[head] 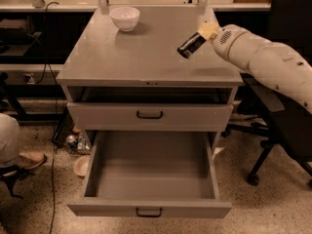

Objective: Pick rxbar blueberry from middle drawer and place on counter

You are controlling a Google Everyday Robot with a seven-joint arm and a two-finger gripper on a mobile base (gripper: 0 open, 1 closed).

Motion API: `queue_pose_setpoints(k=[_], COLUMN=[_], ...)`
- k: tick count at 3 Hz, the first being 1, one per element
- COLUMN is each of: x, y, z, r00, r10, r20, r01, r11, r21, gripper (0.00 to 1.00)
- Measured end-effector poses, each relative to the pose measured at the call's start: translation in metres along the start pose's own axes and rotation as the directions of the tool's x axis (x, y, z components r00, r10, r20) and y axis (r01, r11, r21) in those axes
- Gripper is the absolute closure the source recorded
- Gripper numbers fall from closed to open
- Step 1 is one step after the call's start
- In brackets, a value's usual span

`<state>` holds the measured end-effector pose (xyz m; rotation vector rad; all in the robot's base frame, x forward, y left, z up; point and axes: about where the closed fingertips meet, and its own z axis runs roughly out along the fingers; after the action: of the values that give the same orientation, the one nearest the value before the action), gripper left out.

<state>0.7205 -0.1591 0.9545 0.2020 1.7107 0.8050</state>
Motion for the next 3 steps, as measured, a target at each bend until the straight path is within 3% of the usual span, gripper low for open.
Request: queue_pose_setpoints(k=[2,3], x=[0.003,0.007], y=[0.011,0.019], z=[0.045,0.066], r00=[0.999,0.999], r10=[0.029,0.029], r20=[-0.016,-0.04], r01=[-0.03,-0.032], r11=[0.998,0.9966], r21=[-0.056,-0.076], gripper=[1.0,0.85])
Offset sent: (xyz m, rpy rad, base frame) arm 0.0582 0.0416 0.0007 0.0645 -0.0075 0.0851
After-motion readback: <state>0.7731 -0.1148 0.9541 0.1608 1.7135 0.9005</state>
